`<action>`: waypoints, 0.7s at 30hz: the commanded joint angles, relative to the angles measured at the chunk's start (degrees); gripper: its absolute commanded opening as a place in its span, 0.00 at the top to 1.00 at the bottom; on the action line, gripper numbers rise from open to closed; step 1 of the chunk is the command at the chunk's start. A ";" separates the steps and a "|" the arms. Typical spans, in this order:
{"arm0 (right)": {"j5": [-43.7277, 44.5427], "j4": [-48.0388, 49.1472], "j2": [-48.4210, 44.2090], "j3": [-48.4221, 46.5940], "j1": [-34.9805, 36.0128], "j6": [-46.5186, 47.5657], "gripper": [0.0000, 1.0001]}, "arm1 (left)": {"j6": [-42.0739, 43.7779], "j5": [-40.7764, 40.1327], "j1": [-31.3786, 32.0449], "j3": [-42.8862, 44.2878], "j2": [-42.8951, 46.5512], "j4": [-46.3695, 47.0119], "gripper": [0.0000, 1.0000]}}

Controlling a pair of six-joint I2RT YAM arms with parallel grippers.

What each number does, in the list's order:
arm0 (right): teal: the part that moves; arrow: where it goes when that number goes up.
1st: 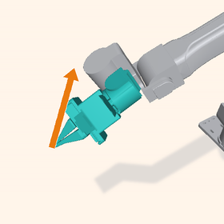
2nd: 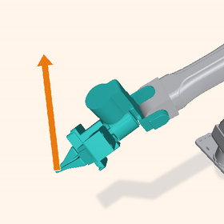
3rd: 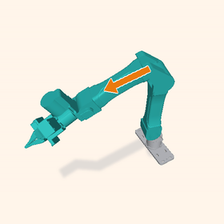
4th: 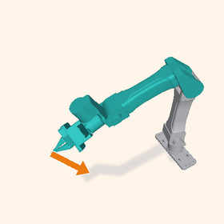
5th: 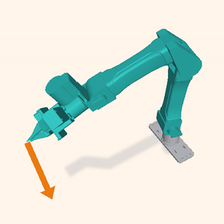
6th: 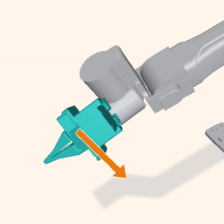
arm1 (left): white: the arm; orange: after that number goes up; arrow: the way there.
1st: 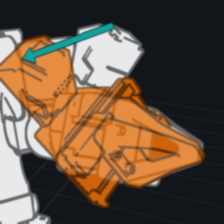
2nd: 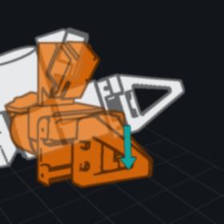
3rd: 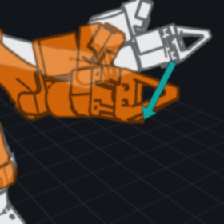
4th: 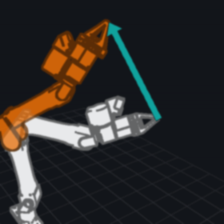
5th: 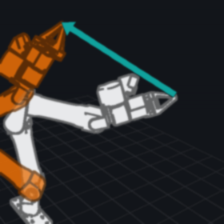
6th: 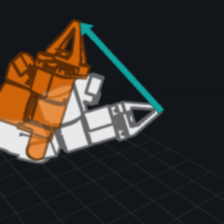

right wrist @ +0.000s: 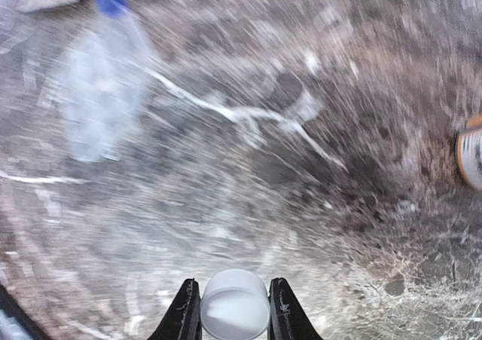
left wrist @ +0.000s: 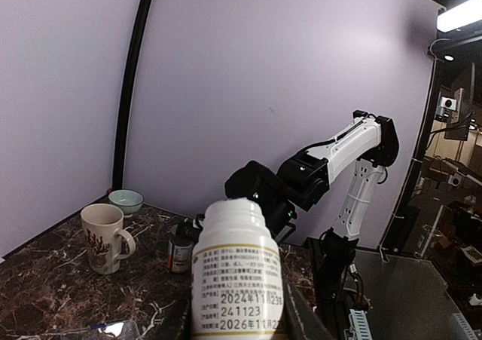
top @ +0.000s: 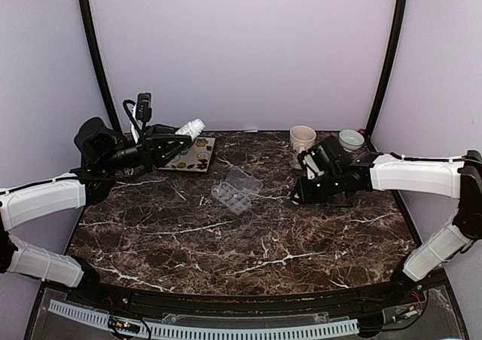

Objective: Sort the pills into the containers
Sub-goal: Pick up the lid of the pill bottle from the center of the board, then close the lid of the pill bottle on the pill bottle.

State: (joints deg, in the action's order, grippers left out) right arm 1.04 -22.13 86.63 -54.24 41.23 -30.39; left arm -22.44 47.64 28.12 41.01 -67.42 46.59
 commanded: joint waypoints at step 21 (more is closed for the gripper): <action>-26.02 16.68 -7.85 -21.68 1.30 -0.87 1.00 | -7.43 18.24 0.09 10.38 -6.32 -5.07 1.00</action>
State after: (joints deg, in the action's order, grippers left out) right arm -21.41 -10.59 76.71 -71.94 41.45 -30.13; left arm -28.32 62.70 28.12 49.23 -73.17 40.58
